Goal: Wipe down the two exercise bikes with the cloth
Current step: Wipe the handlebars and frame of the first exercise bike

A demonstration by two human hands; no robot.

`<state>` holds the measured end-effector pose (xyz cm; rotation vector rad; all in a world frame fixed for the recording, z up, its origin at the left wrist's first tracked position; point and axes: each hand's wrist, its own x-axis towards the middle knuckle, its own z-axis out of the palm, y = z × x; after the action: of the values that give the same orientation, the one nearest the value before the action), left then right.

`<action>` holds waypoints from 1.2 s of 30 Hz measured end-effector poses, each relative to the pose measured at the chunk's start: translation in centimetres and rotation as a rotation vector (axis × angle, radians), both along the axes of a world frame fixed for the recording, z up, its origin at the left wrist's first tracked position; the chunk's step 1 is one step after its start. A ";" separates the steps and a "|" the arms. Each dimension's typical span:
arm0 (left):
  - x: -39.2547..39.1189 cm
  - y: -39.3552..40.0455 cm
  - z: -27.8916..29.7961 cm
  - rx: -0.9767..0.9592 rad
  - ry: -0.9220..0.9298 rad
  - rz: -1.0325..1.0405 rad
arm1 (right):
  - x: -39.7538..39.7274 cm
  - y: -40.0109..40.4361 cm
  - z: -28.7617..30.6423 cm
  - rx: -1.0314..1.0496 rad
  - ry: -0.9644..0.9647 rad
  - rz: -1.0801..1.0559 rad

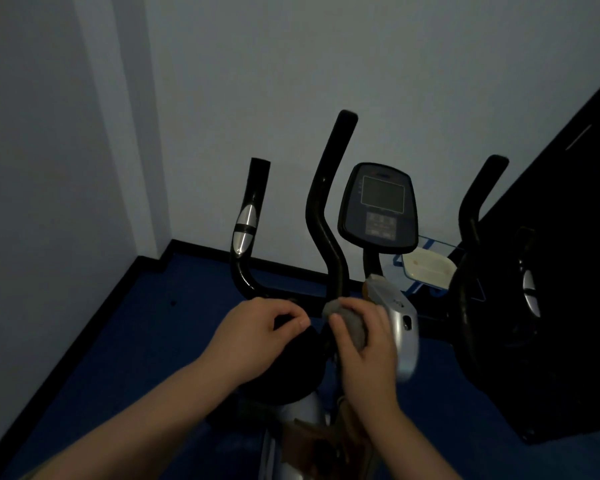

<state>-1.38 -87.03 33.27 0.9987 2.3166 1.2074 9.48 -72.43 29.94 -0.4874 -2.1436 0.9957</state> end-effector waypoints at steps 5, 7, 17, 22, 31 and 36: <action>0.2 -0.1 0.2 0.011 0.014 -0.014 | 1.1 -3.2 -1.0 -0.047 0.072 -0.041; 0.1 -0.1 0.2 0.009 0.013 -0.014 | 0.6 -1.9 -0.1 -0.038 0.035 -0.015; -0.1 0.1 -0.1 0.024 0.032 -0.010 | 1.1 -2.5 -0.4 -0.075 0.084 -0.005; -0.2 0.1 -0.1 0.035 0.036 0.000 | 0.4 -2.7 -0.5 -0.132 0.115 -0.083; -0.6 0.1 -0.2 0.111 -0.035 -0.046 | -3.5 1.5 2.9 -0.064 0.005 -0.135; -0.5 0.1 -0.3 0.077 0.015 -0.035 | -2.0 0.8 1.2 0.058 -0.037 -0.119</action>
<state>-1.92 -86.89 32.92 1.0737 2.2691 1.2885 7.47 -71.66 31.17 -0.6022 -2.1427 0.8627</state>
